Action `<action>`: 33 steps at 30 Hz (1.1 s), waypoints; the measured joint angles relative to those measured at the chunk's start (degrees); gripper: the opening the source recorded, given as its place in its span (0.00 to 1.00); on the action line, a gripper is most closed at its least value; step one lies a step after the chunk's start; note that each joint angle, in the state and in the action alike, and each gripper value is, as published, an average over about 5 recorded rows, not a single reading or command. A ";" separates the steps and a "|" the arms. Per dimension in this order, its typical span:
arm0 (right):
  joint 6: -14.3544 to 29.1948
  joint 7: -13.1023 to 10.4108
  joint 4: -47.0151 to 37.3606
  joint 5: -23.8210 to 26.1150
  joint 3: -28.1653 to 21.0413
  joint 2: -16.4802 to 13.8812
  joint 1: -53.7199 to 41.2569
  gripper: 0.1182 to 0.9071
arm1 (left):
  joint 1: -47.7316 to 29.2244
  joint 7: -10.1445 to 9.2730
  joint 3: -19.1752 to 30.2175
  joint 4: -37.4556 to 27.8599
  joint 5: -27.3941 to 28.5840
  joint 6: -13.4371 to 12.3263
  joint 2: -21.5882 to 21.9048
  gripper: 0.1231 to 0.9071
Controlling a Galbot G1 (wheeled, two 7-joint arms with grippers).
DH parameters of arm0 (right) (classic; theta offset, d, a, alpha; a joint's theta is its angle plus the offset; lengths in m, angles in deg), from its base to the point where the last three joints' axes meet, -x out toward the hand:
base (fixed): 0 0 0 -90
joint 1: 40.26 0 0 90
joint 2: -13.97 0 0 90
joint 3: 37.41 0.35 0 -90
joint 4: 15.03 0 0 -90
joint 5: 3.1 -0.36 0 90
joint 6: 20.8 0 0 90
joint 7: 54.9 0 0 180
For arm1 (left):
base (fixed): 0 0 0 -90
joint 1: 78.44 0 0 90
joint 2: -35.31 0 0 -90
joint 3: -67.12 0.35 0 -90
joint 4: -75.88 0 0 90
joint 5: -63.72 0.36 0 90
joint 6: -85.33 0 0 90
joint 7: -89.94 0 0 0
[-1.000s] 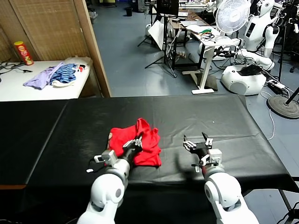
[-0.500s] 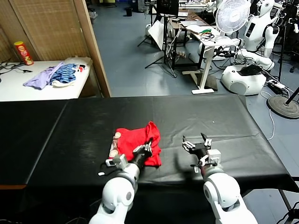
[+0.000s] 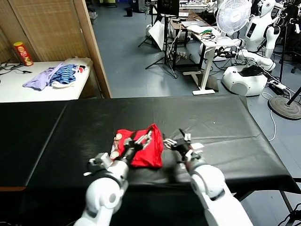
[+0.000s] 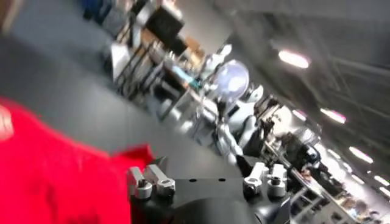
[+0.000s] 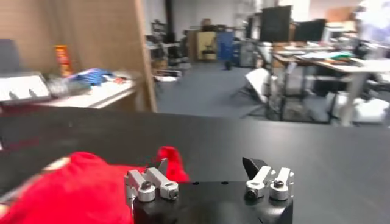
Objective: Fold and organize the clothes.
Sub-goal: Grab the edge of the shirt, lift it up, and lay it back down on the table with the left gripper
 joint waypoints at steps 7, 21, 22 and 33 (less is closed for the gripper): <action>0.81 -1.99 -6.91 20.34 -3.56 1.89 -0.47 0.86 | 1.67 0.42 -4.72 -3.57 3.90 -1.24 2.55 0.86; 4.79 -5.66 -1.65 4.11 -0.23 2.90 1.83 0.86 | -0.04 -0.70 -7.76 -7.95 -9.49 0.70 1.24 0.86; 4.51 -5.67 -0.45 1.76 0.34 2.67 2.11 0.86 | -0.18 -0.98 -7.86 -8.38 -10.45 0.74 1.15 0.86; 3.58 -5.52 8.68 -8.57 4.00 1.39 5.13 0.86 | -0.23 -1.75 -8.66 -12.23 -16.56 0.79 1.11 0.85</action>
